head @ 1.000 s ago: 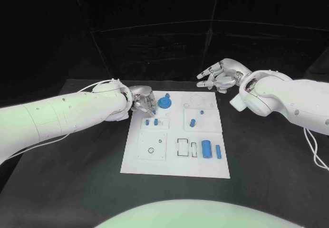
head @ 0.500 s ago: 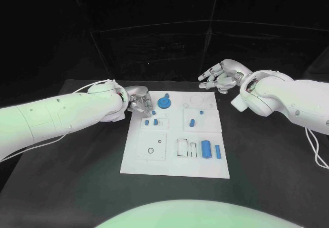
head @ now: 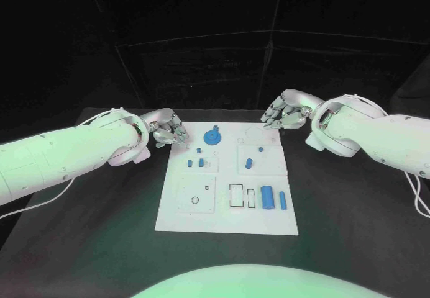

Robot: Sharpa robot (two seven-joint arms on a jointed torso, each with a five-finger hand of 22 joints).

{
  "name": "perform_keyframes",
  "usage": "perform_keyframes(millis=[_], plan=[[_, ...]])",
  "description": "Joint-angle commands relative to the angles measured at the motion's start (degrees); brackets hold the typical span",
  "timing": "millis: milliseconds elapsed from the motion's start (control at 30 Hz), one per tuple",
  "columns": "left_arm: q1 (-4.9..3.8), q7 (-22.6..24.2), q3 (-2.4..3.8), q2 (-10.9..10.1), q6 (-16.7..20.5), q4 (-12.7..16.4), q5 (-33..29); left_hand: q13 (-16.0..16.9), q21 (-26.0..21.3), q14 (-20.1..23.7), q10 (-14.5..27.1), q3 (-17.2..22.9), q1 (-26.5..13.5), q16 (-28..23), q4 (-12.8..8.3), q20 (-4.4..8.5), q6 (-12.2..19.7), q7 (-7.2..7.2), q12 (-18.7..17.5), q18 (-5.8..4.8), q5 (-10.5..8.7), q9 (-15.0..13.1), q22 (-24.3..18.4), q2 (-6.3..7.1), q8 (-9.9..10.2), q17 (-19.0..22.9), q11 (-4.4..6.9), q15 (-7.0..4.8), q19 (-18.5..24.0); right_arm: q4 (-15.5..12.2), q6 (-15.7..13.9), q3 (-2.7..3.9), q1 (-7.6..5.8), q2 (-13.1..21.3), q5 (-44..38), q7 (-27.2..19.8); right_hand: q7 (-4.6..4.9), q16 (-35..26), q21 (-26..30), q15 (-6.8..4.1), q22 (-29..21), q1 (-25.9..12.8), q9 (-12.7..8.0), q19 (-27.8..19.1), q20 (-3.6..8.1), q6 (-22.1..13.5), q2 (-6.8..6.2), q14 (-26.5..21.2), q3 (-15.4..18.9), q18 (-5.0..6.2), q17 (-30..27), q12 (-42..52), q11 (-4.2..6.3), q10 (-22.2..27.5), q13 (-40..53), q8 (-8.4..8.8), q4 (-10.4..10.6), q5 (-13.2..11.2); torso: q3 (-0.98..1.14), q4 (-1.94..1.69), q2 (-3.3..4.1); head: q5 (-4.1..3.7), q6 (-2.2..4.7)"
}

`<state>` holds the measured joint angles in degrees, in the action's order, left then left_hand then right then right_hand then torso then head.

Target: Assemble the parts on the task board

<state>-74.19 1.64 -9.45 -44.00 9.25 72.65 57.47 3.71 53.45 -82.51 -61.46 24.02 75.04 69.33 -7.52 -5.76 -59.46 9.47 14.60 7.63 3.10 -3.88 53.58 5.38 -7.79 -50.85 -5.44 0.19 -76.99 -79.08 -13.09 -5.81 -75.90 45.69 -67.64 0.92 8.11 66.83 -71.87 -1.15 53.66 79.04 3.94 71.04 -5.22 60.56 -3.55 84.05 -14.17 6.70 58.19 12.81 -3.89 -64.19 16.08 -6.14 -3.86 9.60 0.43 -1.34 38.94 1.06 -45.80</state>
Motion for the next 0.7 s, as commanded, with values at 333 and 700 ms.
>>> perform_keyframes(millis=[333, 700], plan=[[-0.12, 21.23, -0.04, -2.53, 3.51, 5.44, -54.52, 0.90, -14.76, 10.21, -2.37, -0.97, -1.42, -13.51, 1.06, 0.10, -0.70, -0.81, 2.70, 2.77, -0.13, 0.06, -11.83, -1.51, 0.03, 19.94, 0.87, -0.23, 8.57, -2.44, 0.07, -0.03, 3.08, 0.56, -19.21, 5.13, 0.25, -0.22, 0.09, 0.82, 0.03, -1.40, -0.13, -0.11, -0.56, 0.64, -1.96, 0.62, -3.45, 0.32, -0.12, -3.03, -0.64, -0.13, -4.56, 1.49, -0.66, -1.30, 0.12, 0.09, 0.10, -2.49, 1.24], [-0.07, 23.29, -0.12, -3.68, 2.09, 6.92, -61.13, 0.61, -16.25, 11.55, -1.83, -1.50, -1.39, -14.50, 1.01, -0.23, -0.49, -0.28, 2.84, 2.78, -0.14, 0.08, -12.73, -1.62, 0.17, 21.11, 0.43, 0.06, 9.42, -2.64, 0.06, -0.04, 4.60, -0.22, -21.74, 5.96, 0.76, 0.62, -0.35, 1.29, 0.85, -1.72, -0.16, 0.29, -0.93, -0.17, -2.80, 0.87, -5.45, 0.19, 0.88, -4.38, -1.26, 0.74, -7.08, 2.37, -1.27, -1.86, 0.10, -0.10, 0.17, -2.55, 1.50]])
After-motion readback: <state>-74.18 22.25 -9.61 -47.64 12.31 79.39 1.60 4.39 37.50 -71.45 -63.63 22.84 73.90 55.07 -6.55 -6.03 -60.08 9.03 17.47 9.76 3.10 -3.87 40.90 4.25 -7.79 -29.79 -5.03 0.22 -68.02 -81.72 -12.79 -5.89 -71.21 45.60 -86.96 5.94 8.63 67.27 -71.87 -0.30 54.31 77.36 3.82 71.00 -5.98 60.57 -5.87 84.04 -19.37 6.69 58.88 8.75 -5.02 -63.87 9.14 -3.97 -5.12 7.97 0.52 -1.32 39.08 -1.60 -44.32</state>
